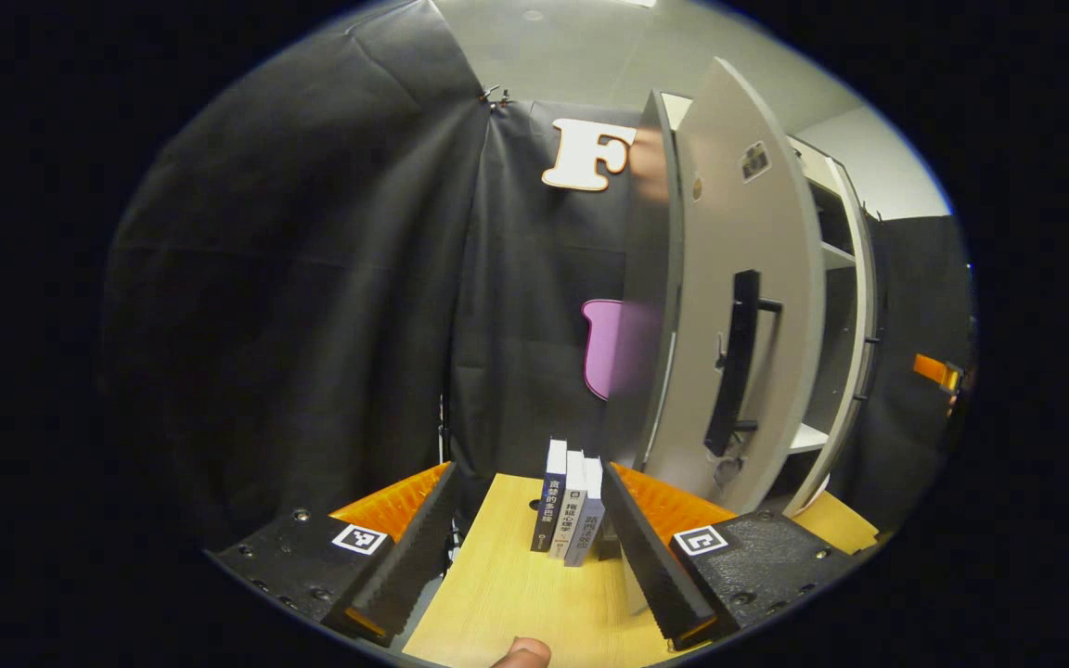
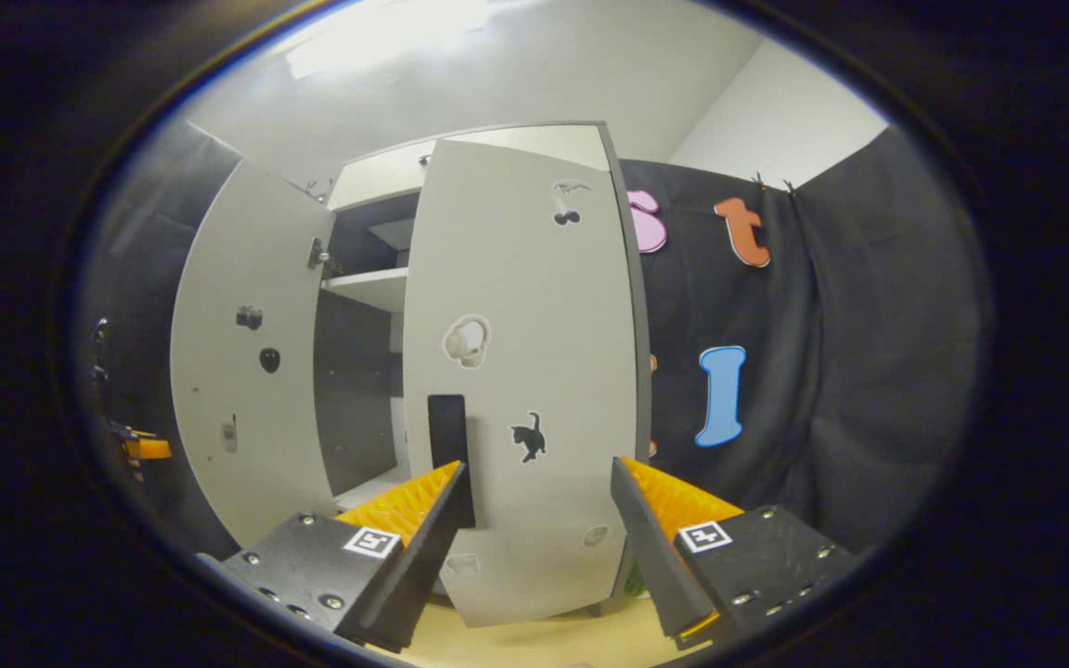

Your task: Grasp the bottle in the cabinet with the left hand and place it on the coaster, then close the right door with the right hand and the left door with the left hand.

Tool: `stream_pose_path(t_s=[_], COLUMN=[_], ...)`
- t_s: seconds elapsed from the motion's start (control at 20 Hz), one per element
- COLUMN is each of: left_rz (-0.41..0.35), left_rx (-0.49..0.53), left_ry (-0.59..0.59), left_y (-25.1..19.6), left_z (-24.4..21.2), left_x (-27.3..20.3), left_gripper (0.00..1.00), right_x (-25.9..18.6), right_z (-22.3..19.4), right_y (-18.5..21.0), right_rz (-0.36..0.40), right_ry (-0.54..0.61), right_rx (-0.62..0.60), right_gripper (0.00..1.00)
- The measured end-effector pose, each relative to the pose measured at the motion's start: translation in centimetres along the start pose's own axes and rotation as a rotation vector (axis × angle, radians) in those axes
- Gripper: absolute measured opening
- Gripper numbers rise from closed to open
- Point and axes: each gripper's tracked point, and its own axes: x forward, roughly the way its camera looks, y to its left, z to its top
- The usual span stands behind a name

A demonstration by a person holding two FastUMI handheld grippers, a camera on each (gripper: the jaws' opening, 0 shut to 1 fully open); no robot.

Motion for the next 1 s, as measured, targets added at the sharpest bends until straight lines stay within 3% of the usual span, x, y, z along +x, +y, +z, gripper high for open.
stream_pose_path(t_s=[0.1, 0.25, 0.3, 0.35, 0.6, 0.65, 0.75, 1.0], left_rz=[0.000, -0.017, -0.021, -0.029, -0.142, -0.132, -0.103, -0.096], left_rx=[-0.002, 0.013, 0.020, 0.023, 0.076, 0.102, 0.159, 0.106], left_ry=[-0.015, -0.035, -0.040, -0.042, -0.062, -0.048, -0.063, 0.009], left_y=[0.3, -0.4, -0.7, -1.3, -7.5, -8.8, -9.3, -11.6], left_z=[1.0, 2.4, 2.8, 3.1, 4.6, 4.1, 5.1, 3.9], left_x=[1.4, 3.2, 3.7, 4.1, 4.9, 5.4, 4.4, 4.2], left_gripper=[0.97, 0.93, 0.97, 0.93, 0.96, 1.00, 0.86, 0.85], right_x=[-1.4, -4.3, -5.2, -6.1, -11.5, -12.8, -15.1, -20.3], right_z=[-0.4, -0.4, -0.6, -0.9, -2.5, -2.8, -3.4, -3.2], right_y=[0.9, 1.1, 0.9, 0.5, -2.5, -2.9, -3.7, -5.6], right_rz=[0.030, 0.040, 0.035, 0.022, -0.057, -0.062, -0.067, -0.085], right_ry=[0.006, -0.007, -0.005, 0.001, 0.039, 0.044, 0.053, 0.049], right_rx=[-0.001, 0.000, 0.000, -0.003, -0.028, -0.027, -0.028, -0.041], right_gripper=[0.91, 0.94, 0.94, 0.94, 0.96, 0.94, 0.94, 0.94])
